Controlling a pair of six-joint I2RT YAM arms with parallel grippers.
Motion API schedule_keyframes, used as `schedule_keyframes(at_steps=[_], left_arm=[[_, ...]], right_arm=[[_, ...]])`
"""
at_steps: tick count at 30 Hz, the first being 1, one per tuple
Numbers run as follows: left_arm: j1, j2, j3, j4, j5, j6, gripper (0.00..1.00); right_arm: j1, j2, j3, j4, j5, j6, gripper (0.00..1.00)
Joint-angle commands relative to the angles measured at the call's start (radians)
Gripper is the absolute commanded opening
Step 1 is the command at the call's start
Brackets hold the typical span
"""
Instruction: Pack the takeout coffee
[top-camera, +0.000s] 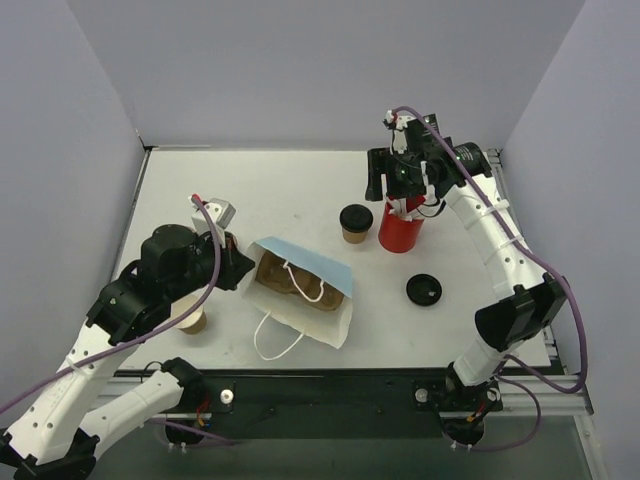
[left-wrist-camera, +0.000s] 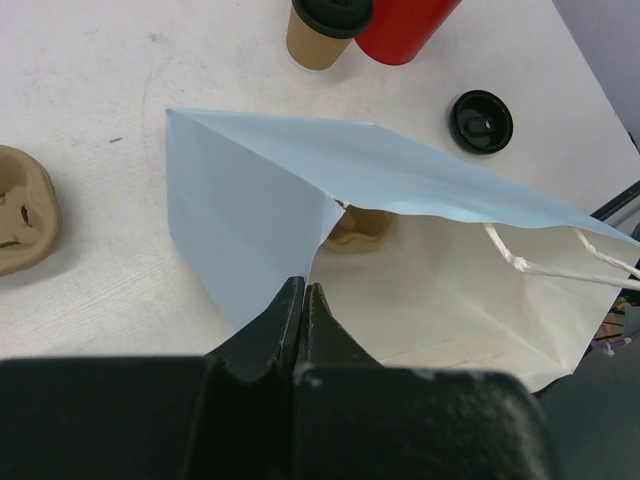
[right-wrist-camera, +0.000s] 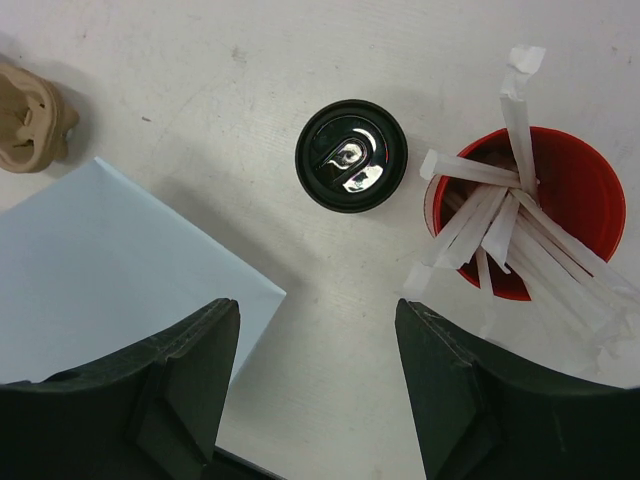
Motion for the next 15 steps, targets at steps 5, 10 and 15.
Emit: schedule_keyframes(at_steps=[5,10,15], left_arm=[[0.006,-0.022,-0.026,0.094,0.04,0.032,0.0],[0.006,-0.024,-0.035,0.069,0.054,0.005,0.0],[0.008,0.031,0.066,-0.123,-0.103,-0.173,0.0]], right_arm=[[0.049,0.061,0.031,0.035,0.003,-0.154,0.66],[0.086,0.149,0.099,0.035,0.005,-0.144,0.66],[0.115,0.152,0.157,-0.003,0.064,-0.02,0.66]])
